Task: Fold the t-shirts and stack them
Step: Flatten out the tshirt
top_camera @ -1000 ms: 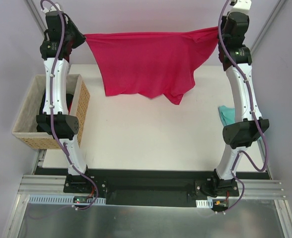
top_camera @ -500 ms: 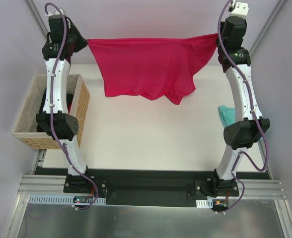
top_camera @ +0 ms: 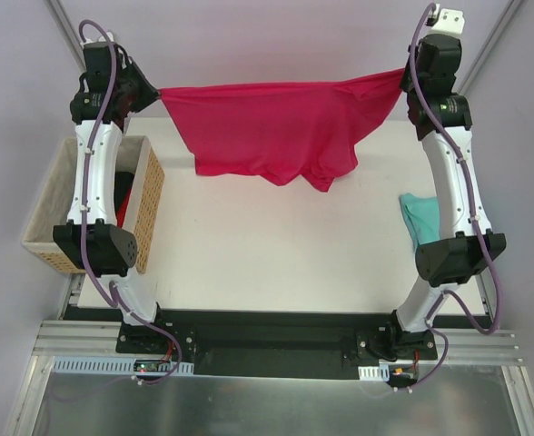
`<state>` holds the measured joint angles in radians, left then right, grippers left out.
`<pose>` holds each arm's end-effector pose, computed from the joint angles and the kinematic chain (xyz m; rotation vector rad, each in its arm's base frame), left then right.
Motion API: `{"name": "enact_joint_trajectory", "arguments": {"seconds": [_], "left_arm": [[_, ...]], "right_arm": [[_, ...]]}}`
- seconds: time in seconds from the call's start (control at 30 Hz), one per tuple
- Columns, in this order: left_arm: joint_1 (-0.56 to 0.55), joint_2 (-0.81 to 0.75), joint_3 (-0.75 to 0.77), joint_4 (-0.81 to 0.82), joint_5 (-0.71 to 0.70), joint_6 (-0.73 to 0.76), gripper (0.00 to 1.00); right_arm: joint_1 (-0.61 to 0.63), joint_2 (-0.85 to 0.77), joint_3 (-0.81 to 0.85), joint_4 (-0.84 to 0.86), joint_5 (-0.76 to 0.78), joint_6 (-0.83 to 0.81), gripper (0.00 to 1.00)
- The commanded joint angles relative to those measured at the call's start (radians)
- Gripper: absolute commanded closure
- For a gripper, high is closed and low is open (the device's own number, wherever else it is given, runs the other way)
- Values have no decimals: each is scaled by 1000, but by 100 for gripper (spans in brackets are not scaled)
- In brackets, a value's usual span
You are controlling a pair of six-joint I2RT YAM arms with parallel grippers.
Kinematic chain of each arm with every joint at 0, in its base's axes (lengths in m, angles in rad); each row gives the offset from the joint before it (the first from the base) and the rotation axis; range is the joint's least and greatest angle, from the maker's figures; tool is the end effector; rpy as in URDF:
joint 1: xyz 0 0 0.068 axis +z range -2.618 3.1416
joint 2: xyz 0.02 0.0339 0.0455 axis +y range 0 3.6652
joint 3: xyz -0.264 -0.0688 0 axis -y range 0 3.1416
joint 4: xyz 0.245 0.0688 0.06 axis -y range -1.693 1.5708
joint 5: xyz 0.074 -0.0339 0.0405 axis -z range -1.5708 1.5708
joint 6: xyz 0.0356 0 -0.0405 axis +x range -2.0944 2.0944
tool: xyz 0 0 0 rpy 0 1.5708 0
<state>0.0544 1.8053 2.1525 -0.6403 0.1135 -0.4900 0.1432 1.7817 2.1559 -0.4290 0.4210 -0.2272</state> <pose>0.3956 0.0175 0.4785 -0.4291 1.8323 -0.4061 0.3858 0.0409 0.5112 0.0235 1.6359 -0.4061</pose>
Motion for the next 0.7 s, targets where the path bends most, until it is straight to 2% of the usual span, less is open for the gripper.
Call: {"name": "enact_joint_trajectory", "arguments": {"seconds": [0.0,0.33,0.5,0.67], "left_arm": [[18,-89,-60,-4,-18,-7,100],[10,-156,-105,-39,-23,7,100],[2,-172,-106,-131,-25,10,100],[-10,-170,-105,-255,-26,25,100]], "right_arm": [[-27,-71,-11,-48,1,28,99],[-25,-130,-47,-160,-37,66,99],[-17,-171,-74,-238,-57,104,99],[-17,-225,-169,-304,-88,166,99]]}}
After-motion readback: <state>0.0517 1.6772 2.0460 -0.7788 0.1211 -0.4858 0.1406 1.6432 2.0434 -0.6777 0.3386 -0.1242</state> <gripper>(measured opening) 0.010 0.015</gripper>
